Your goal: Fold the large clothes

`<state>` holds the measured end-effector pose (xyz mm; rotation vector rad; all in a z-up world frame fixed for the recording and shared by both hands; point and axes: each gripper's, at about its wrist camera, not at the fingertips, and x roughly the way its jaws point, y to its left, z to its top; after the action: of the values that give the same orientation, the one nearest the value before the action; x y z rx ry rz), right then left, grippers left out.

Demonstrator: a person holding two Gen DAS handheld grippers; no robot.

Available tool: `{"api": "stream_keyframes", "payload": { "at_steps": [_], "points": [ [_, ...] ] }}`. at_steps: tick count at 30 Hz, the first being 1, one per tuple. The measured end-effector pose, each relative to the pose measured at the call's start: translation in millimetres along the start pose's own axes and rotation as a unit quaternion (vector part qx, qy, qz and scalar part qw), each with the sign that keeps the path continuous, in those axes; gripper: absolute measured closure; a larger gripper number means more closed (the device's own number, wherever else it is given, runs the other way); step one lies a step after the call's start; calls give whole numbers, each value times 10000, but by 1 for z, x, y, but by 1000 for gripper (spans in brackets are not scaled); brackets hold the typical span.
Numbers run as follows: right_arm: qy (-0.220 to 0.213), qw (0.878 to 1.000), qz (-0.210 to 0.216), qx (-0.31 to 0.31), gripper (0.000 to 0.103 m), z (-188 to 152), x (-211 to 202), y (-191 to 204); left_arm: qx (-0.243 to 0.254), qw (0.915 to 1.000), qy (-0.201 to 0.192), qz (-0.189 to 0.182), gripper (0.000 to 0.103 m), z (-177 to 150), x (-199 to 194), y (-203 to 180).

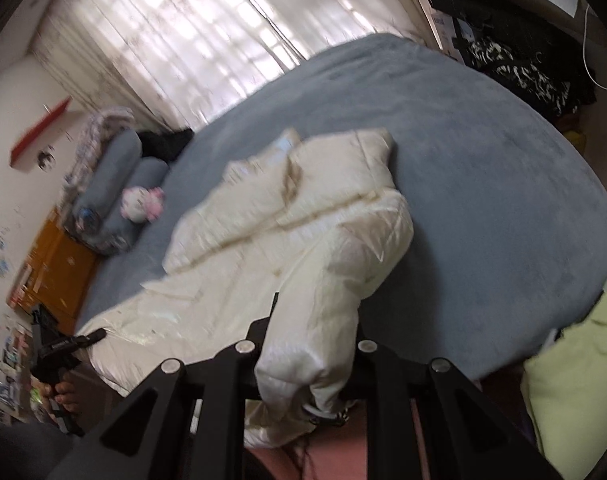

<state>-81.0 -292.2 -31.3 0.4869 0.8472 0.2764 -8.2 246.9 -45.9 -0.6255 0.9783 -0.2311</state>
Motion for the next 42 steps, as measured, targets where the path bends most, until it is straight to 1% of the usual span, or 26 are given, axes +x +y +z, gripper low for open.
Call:
{"api": "stream_keyframes", "payload": {
  "at_steps": [3,5,6,8,10,12,14,15,17,18,20,21,23,25,26,27,28,29,30,31,33,35,36,38,40,42],
  "points": [
    [-193,9994,238,171,86,26,5,1,-176,9994,-209,-203,92,26,-5,-4],
    [-304,9979,409,391,86,49,11,-4,-262,9989,-308,-246,92,43,-6,-5],
    [-351,9969,487,508,86,59,15,-7,-333,9984,-388,-249,92,59,-2,-7],
    [-453,9943,632,731,86,82,24,-13,-424,9975,-506,-265,92,80,6,-8],
    [-537,9910,743,975,86,104,37,-17,-549,9963,-616,-250,92,111,18,-8],
    [-564,9876,810,1217,85,128,55,-25,-690,9951,-656,-250,92,143,38,-8],
    [-539,9863,774,1357,84,152,79,-28,-803,9945,-631,-222,92,164,59,-7],
    [-511,9862,731,1396,84,162,90,-29,-835,9944,-633,-141,92,181,74,-6],
    [-457,9869,589,1432,83,187,119,-31,-902,9940,-625,4,91,199,99,-3],
    [-436,9874,504,1434,82,196,131,-31,-981,9933,-597,107,91,213,116,1],
    [-370,9874,369,1497,78,209,154,-33,-1135,9918,-542,233,90,224,143,7],
    [-304,9872,247,1549,77,218,170,-36,-1185,9912,-504,318,89,235,160,12],
    [-192,9860,137,1648,76,227,191,-41,-1314,9899,-388,365,87,243,183,22],
    [-65,9854,-30,1700,71,237,215,-48,-1385,9891,-281,413,81,249,202,28],
    [19,9846,-63,1749,69,241,225,-52,-1381,9894,-186,420,74,254,213,30],
    [70,9836,-59,1799,65,242,230,-54,-1404,9891,-122,422,65,258,221,32],
    [153,9810,-22,1932,58,245,240,-60,-1409,9892,-85,400,60,258,228,32],
    [187,9788,43,2037,54,246,245,-64,-1407,9893,-54,372,50,258,231,33],
    [186,9775,84,2099,46,246,248,-66,-1402,9895,-39,345,44,261,236,33],
    [155,9763,131,2156,40,248,251,-69,-1366,9901,-34,323,41,264,239,32],
    [101,9769,174,2126,33,250,251,-68,-1250,9917,-108,273,29,270,238,26],
    [77,9794,209,2009,27,253,251,-67,-1089,9936,-199,211,23,272,233,22],
    [51,9806,237,1945,24,254,250,-67,-979,9947,-255,170,22,274,231,18],
    [-1,9826,266,1840,22,255,246,-68,-785,9963,-331,142,21,276,226,13],
    [-42,9845,247,1734,17,256,244,-69,-470,9979,-335,300,21,278,226,7],
    [-131,9888,65,1488,14,257,240,-68,-125,9983,-295,486,21,278,228,5]
  ]
}}
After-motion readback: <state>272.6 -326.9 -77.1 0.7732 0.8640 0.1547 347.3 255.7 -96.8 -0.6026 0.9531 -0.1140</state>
